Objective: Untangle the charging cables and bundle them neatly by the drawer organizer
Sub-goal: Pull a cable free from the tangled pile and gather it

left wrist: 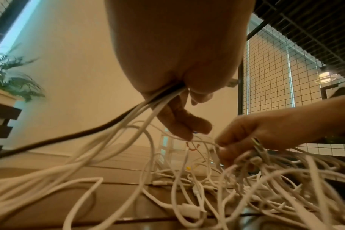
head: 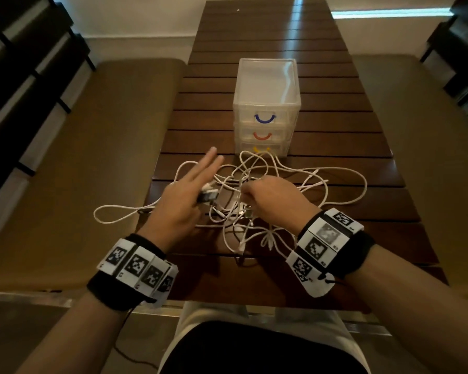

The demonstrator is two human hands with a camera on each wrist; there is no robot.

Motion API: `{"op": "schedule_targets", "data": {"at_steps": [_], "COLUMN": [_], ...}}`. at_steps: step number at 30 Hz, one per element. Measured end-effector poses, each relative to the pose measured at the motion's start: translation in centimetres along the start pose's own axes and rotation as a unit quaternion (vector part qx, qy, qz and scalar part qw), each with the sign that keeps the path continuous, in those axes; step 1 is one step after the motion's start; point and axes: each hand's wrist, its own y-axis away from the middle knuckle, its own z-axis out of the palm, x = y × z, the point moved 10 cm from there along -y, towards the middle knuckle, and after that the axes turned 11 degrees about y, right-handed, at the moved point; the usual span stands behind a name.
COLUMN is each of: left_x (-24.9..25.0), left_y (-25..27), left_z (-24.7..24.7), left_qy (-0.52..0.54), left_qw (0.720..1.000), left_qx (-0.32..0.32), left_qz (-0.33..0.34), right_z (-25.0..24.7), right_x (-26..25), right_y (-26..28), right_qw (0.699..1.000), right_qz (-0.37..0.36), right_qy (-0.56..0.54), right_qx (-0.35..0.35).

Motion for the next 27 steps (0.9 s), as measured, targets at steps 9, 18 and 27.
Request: {"op": "schedule_targets", "data": {"at_steps": [9, 18, 27], "left_x": [-0.4, -1.8, -4.7], "left_y": [-1.3, -0.8, 0.0], "left_z": [2.7, -1.4, -5.0], "left_qy": [-0.087, -0.033, 0.040], "left_qw": [0.996, 0.991, 0.962], "left_qx": [0.000, 0.117, 0.241], "left_qz": [-0.017, -0.058, -0.120], "right_z": [-1.3, -0.6, 1.1], "right_x": [-2.2, -0.5, 0.4], "right_y": [-0.2, 0.0, 1.0], "right_qw": [0.994, 0.997, 0.998], "right_qz": [-0.035, -0.028, -0.025], "right_qy": [0.040, 0.052, 0.055], "right_qx": [0.095, 0.052, 0.013]}}
